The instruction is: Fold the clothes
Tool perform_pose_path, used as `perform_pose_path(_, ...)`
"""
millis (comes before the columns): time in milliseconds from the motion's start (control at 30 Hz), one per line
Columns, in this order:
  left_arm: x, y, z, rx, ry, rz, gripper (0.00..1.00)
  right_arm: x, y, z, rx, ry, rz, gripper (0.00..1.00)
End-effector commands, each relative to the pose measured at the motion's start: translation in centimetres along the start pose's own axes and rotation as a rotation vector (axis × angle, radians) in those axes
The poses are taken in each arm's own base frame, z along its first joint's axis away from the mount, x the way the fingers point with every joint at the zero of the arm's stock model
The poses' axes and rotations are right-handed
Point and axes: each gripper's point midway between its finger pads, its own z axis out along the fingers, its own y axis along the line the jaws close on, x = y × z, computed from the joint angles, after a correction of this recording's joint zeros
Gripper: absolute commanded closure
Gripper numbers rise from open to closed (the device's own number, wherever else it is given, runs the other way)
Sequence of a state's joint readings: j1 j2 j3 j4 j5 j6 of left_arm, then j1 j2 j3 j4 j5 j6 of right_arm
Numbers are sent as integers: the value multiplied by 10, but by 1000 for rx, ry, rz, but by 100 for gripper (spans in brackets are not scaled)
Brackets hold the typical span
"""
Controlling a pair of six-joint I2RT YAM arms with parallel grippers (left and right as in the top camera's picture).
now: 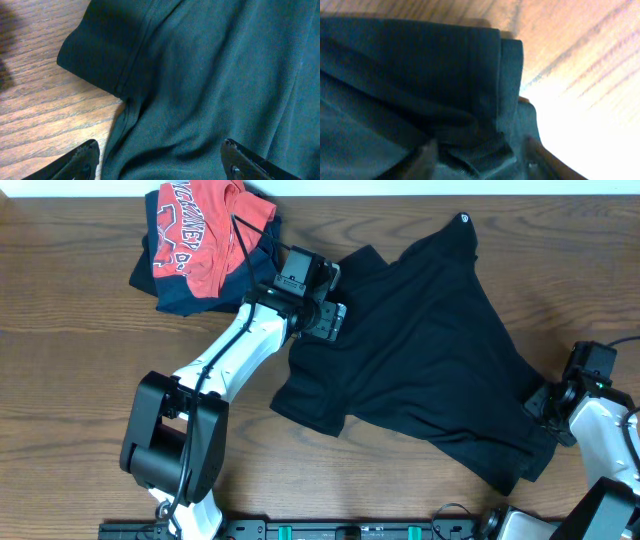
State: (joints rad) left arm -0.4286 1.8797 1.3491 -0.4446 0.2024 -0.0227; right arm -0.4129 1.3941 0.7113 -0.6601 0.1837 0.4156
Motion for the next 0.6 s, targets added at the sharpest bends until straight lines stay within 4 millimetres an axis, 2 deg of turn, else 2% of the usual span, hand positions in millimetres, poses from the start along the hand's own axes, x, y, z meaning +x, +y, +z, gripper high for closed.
perform_pose_path(0, 4, 1, 5, -5, 15, -1, 21, 2, -2, 2, 2, 5, 15, 68)
perform_pose_path(100, 4, 1, 5, -5, 15, -1, 21, 2, -1, 2, -1, 6, 16, 94)
perform_pose_path(133, 4, 1, 5, -5, 15, -1, 21, 2, 0, 2, -6, 6, 18, 99)
perform_pose_path(267, 4, 1, 5, -5, 15, -1, 21, -3, 10, 0, -58, -6, 25, 99)
perform_pose_path(367, 4, 1, 5, -5, 15, -1, 21, -17, 21, -7, -111, -38, 32, 99)
perform_pose_path(500, 4, 1, 5, -5, 15, -1, 21, -62, 39, -36, -189, -148, 51, 99)
perform_pose_path(567, 4, 0, 5, -5, 14, -4, 21, -95, 50, -60, -241, -240, 63, 99)
